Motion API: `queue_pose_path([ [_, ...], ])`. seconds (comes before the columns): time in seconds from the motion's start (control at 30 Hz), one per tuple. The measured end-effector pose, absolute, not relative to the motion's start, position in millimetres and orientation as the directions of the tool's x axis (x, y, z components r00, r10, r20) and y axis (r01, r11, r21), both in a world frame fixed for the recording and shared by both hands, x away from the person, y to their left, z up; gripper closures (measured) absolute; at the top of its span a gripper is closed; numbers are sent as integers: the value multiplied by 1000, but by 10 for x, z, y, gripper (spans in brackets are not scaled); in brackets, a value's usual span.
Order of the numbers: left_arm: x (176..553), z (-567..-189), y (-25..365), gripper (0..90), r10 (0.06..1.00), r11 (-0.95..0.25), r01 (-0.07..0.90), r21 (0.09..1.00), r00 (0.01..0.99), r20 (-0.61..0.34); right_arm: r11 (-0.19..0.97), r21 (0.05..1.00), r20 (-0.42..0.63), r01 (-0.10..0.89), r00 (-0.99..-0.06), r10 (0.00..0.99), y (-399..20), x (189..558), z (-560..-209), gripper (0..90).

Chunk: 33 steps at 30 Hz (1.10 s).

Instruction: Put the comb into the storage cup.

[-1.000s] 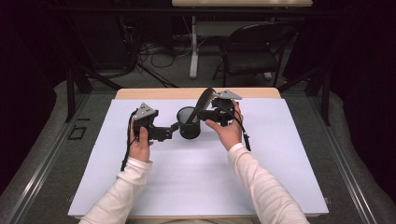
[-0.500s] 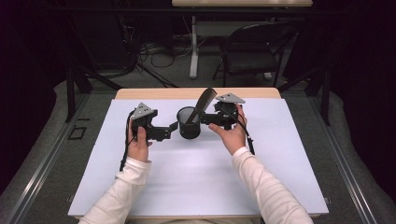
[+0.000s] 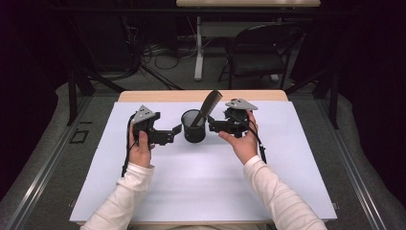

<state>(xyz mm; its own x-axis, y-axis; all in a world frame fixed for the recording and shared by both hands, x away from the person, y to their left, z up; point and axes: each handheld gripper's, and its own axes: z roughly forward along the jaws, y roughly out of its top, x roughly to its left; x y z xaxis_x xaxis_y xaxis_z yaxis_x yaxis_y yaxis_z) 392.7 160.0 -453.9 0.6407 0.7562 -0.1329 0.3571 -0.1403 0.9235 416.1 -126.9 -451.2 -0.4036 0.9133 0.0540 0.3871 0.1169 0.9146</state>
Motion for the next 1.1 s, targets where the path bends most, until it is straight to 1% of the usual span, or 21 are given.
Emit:
queue_pose_path([
  [0.27,3894,-4464,1611,4,752,-159,354,922,648,-120,134,917,44,376,-429,902,-1355,4054,-4419,0],
  [0.6,3799,-4347,1757,5,733,-205,350,914,674,-94,160,913,29,375,-452,891,-1545,3865,-4330,0],
  [0.83,3741,-4285,1898,5,711,-178,378,908,687,-147,176,908,23,379,-465,885,-1683,3736,-4293,0],
  [1.1,3704,-4227,2030,5,700,-173,400,900,693,-174,170,908,29,383,-463,886,-1803,3641,-4265,0],
])
